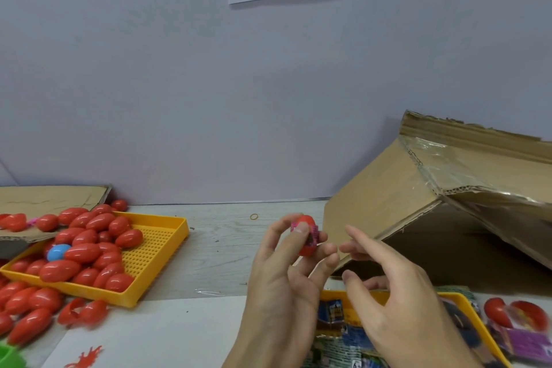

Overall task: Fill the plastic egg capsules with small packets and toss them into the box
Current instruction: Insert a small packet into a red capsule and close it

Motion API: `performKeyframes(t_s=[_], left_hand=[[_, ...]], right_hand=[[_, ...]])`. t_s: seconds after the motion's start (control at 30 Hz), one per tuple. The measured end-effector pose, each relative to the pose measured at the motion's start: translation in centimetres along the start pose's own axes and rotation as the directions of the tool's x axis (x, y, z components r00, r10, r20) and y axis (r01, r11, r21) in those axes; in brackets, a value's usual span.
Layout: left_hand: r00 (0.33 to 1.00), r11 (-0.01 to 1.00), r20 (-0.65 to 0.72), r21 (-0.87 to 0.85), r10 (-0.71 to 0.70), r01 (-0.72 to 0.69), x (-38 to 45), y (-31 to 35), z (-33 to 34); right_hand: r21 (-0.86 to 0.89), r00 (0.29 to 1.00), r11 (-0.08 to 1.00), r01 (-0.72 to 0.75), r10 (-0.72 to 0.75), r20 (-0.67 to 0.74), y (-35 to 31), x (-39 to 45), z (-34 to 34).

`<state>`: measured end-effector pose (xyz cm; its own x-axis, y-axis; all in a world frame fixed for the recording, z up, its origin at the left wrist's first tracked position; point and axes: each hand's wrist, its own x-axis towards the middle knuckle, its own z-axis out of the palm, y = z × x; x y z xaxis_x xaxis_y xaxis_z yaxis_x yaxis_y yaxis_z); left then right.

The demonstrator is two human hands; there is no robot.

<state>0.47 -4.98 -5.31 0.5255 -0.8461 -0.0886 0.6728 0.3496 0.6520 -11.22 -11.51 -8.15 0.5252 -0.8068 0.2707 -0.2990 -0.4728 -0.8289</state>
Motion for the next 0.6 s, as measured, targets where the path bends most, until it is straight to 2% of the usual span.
performKeyframes(t_s=[0.13, 0.23, 0.43, 0.6], left_hand=[[0.995, 0.991, -0.011, 0.093, 0.1, -0.099, 0.2, -0.28, -0.09], [0.987, 0.959, 0.001, 0.238, 0.159, -0.154, 0.27, -0.62, -0.32], [0.956, 0.857, 0.023, 0.437, 0.292, -0.272, 0.06, -0.5, -0.32], [0.891, 0.74, -0.019, 0.566, 0.454, -0.364, -0.1, -0.52, -0.25]], right_hand=[[-0.009, 1.0, 1.0, 0.01, -0.01, 0.009, 0.06, -0.03, 0.0], [0.005, 0.999, 1.0, 0.021, -0.021, 0.026, 0.15, -0.09, -0.07], [0.055, 0.999, 0.998, 0.026, -0.028, 0.028, 0.3, -0.21, -0.16], [0.063, 1.0, 0.998, 0.002, -0.003, 0.031, 0.03, -0.15, -0.34]])
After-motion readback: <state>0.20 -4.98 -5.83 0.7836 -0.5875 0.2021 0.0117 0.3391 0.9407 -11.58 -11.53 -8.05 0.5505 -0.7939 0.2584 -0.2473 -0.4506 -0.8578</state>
